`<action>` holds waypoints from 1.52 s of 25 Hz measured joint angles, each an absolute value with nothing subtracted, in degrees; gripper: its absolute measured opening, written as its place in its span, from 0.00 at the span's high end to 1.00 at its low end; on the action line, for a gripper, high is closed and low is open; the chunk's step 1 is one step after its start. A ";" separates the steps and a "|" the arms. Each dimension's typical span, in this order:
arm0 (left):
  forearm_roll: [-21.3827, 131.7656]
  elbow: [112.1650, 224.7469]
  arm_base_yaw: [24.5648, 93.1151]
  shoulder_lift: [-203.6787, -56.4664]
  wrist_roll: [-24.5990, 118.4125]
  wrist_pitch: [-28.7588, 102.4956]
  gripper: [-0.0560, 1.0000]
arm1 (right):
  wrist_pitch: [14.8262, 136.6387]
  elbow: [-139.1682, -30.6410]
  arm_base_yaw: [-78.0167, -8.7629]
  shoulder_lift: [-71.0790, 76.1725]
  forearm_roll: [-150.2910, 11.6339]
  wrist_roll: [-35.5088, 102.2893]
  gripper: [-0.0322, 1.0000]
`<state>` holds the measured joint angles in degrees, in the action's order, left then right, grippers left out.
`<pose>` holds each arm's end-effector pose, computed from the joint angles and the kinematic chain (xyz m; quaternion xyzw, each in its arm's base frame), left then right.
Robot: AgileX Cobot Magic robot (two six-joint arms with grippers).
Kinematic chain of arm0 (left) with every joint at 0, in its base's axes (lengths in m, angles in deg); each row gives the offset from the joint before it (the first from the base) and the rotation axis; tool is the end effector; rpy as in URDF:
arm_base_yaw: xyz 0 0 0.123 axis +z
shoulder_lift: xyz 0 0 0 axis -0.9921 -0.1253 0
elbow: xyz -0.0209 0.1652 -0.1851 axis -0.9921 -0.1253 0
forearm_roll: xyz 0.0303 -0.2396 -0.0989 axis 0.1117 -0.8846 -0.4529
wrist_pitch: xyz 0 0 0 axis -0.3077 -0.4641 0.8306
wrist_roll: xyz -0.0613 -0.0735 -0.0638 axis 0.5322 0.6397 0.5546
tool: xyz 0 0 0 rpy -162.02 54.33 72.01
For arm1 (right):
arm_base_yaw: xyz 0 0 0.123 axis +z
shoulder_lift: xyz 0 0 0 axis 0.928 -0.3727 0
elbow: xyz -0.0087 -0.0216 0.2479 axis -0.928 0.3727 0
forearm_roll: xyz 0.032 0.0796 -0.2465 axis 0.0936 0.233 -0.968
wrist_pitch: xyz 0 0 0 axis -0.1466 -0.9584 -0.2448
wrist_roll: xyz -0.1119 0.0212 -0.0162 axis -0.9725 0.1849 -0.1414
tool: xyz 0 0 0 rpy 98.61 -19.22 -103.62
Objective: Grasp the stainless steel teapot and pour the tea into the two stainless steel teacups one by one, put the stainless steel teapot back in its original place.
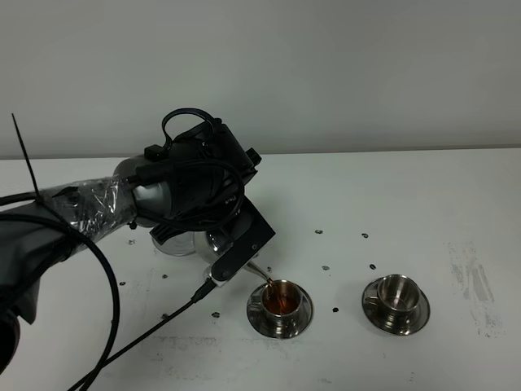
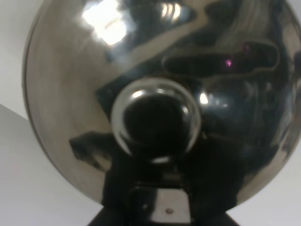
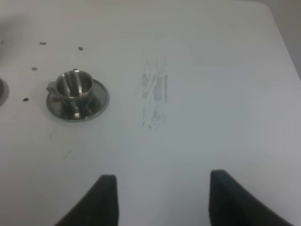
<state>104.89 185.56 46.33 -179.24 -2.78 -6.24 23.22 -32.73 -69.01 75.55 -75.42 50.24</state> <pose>0.4030 -0.2361 0.1474 0.8900 0.3227 0.3159 0.0632 0.0620 0.0022 0.2655 -0.0391 0.8600 -0.0149 0.5086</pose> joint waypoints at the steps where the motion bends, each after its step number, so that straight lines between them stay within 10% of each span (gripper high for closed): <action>1: 105.20 185.56 46.17 -179.26 -2.78 -6.19 0.71 | 23.22 -32.73 -69.01 75.55 -75.42 50.24 0.53; 38: 108.89 185.56 44.64 -179.31 -3.89 -5.35 0.71 | 23.22 -32.73 -69.01 75.55 -75.42 50.24 0.53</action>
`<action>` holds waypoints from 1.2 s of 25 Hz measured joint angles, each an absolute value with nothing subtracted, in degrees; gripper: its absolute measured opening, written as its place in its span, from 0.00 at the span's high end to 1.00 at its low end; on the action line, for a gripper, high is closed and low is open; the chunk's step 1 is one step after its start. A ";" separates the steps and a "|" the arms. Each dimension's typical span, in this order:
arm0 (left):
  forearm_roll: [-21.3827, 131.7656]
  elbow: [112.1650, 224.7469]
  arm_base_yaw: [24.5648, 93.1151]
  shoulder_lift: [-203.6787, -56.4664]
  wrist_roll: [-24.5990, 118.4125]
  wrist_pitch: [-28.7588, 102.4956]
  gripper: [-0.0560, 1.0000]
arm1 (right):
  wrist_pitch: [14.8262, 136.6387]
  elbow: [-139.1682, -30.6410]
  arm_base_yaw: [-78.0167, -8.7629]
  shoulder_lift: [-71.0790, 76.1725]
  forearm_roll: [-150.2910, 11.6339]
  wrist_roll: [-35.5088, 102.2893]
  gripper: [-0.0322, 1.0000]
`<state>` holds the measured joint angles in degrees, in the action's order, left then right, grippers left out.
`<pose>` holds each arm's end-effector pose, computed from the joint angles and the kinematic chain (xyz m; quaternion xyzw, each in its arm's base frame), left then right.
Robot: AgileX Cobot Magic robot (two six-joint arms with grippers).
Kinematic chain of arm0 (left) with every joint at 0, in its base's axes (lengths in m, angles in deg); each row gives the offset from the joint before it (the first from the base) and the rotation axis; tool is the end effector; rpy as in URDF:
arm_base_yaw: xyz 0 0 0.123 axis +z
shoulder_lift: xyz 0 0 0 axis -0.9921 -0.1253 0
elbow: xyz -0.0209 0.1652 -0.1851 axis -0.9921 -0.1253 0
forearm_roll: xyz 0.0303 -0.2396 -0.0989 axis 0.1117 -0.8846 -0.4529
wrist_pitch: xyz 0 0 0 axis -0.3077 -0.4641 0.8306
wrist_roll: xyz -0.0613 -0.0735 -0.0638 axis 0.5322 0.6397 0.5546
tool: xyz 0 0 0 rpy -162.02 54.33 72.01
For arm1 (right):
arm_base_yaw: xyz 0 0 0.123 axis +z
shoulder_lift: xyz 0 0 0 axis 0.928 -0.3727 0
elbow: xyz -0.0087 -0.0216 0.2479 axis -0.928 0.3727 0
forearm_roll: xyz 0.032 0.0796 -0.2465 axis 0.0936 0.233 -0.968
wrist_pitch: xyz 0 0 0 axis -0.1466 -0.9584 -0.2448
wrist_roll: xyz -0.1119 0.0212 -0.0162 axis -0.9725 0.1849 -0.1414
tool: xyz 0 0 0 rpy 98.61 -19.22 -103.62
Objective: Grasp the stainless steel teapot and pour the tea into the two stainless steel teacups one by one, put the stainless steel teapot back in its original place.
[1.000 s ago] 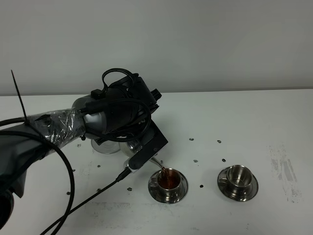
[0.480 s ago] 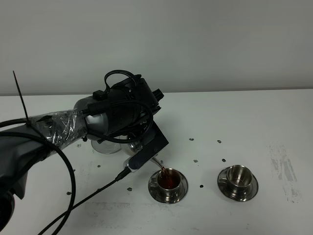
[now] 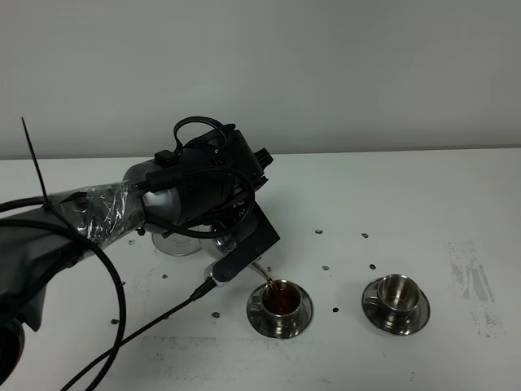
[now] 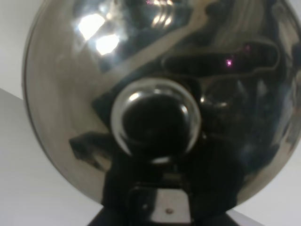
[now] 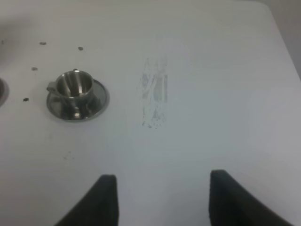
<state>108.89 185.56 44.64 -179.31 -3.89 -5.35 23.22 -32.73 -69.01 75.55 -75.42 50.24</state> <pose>0.4005 -0.2466 0.1507 0.8960 0.2775 0.3417 0.0583 0.0620 0.0022 0.2655 -0.0391 0.8600 -0.0149 0.5086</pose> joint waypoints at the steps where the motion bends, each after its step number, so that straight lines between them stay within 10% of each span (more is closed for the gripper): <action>1: 108.96 185.56 44.64 -179.31 -3.93 -5.35 0.71 | 23.22 -32.73 -69.01 75.55 -75.42 50.24 0.53; 30: 97.18 185.56 47.99 -179.31 -0.63 -7.14 0.71 | 23.22 -32.73 -69.01 75.55 -75.42 50.24 0.53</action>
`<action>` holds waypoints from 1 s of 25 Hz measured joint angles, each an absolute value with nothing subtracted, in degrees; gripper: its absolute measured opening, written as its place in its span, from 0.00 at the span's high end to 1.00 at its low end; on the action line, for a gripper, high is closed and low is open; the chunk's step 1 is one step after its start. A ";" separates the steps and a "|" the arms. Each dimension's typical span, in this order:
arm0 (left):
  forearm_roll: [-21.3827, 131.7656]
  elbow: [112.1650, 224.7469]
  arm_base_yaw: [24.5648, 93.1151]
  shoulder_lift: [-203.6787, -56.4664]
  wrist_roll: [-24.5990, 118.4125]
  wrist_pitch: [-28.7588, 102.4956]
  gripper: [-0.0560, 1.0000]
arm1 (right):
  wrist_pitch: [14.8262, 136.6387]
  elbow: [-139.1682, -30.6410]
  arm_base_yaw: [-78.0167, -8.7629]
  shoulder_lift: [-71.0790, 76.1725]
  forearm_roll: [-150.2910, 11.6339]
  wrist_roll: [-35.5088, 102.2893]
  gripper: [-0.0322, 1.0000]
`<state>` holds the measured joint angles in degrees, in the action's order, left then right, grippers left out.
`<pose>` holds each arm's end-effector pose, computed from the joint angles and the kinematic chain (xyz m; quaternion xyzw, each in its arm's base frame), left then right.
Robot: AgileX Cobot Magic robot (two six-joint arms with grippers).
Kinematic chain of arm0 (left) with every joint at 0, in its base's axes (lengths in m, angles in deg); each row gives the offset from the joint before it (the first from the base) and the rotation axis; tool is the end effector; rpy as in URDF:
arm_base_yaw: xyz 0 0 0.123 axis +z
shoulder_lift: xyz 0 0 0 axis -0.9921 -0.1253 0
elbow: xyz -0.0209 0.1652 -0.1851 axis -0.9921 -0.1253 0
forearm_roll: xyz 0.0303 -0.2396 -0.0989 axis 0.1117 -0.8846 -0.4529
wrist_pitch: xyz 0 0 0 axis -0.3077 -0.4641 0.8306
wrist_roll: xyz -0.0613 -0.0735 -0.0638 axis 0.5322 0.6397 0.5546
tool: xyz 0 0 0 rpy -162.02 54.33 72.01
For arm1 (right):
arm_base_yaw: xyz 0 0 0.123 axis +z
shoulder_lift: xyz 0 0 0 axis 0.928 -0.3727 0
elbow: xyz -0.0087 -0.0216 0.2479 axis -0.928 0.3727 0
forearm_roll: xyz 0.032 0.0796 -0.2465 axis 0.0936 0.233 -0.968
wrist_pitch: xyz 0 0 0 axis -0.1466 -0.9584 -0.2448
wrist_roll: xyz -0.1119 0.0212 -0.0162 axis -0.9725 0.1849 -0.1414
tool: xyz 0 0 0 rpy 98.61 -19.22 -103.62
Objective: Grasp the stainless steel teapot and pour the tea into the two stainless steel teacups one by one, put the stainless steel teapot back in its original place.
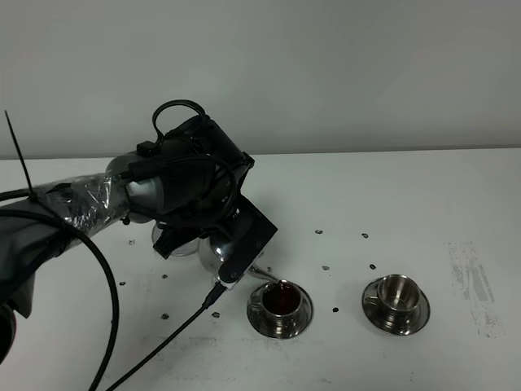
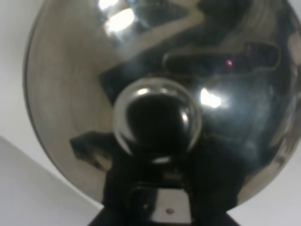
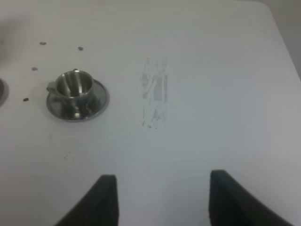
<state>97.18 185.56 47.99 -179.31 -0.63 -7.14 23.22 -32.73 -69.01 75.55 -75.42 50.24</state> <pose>0.4015 -0.2295 0.1406 0.8770 0.3928 0.2644 0.0820 0.0620 0.0022 0.2655 -0.0391 0.8600 -0.0149 0.5086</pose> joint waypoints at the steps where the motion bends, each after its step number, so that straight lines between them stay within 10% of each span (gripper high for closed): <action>1: 96.80 185.56 48.38 -179.31 0.09 -7.44 0.71 | 23.22 -32.73 -69.01 75.55 -75.42 50.24 0.53; 25: 65.51 169.51 61.03 -163.17 13.00 -6.25 0.71 | 23.22 -32.73 -69.01 75.55 -75.42 50.24 0.53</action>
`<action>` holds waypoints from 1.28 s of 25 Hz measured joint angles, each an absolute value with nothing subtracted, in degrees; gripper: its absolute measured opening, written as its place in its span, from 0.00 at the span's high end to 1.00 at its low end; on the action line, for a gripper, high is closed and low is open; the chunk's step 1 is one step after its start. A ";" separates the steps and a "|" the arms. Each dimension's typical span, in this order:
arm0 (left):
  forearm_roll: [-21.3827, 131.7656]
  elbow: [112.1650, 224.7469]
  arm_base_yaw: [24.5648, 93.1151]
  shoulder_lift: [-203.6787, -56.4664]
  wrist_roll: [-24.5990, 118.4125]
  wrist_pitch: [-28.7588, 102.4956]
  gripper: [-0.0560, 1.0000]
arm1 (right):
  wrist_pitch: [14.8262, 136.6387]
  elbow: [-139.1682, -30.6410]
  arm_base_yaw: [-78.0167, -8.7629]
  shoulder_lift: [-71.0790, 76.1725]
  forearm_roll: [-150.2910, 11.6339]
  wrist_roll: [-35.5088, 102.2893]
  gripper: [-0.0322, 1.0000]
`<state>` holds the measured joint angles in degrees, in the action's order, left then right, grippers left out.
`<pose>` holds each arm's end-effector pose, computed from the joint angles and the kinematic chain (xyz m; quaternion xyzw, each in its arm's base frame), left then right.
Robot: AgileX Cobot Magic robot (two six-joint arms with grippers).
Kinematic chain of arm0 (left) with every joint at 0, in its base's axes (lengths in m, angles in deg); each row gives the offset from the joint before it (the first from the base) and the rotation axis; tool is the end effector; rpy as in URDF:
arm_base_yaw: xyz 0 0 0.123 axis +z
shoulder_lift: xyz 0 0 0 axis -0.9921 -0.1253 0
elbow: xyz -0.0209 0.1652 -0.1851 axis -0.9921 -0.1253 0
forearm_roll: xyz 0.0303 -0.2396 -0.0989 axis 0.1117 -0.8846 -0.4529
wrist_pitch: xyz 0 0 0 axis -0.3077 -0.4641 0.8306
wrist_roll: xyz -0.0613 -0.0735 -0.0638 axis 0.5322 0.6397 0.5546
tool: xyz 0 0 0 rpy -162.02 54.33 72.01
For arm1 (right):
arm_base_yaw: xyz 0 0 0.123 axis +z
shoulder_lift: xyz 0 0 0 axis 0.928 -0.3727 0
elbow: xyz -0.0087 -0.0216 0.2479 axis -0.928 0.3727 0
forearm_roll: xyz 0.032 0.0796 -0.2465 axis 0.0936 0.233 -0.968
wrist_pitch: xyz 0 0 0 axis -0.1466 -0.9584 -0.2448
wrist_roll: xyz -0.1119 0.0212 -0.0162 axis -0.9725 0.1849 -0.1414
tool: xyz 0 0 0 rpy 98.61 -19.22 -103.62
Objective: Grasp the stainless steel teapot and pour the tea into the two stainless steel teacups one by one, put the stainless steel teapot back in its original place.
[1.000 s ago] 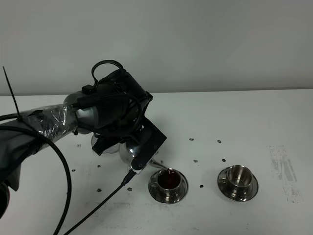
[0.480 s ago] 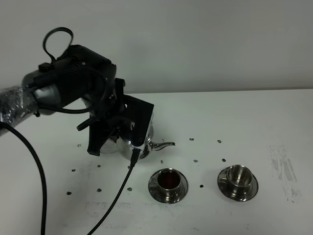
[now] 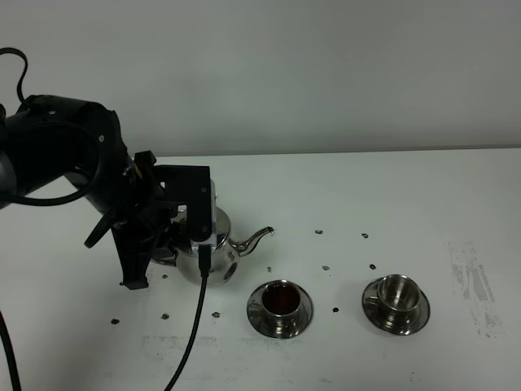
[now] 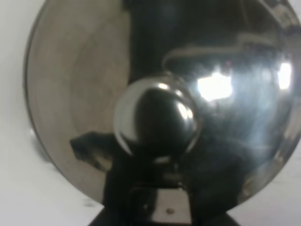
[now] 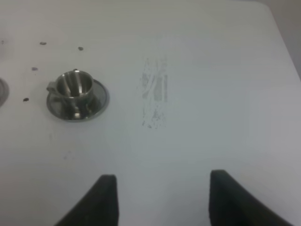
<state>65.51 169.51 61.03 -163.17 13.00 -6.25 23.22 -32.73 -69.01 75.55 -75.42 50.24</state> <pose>0.3702 -0.1529 0.1705 0.6814 0.7053 0.0545 0.1879 0.0620 0.0022 0.2655 -0.0391 0.8600 -0.0149 0.5086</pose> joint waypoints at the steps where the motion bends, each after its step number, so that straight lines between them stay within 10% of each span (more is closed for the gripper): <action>1: 64.77 168.24 61.50 -163.17 13.69 -5.98 0.71 | 23.22 -32.73 -69.01 75.55 -75.42 50.24 0.53; 23: 67.15 163.62 62.42 -170.37 18.35 3.33 0.71 | 23.22 -32.73 -69.01 75.55 -75.42 50.24 0.53; 32: 72.39 187.87 57.09 -175.63 14.62 -11.91 0.71 | 23.22 -32.73 -69.01 75.55 -75.42 50.24 0.53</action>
<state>72.39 187.87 57.09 -175.63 14.62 -11.91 23.22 -32.73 -69.01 75.55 -75.42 50.24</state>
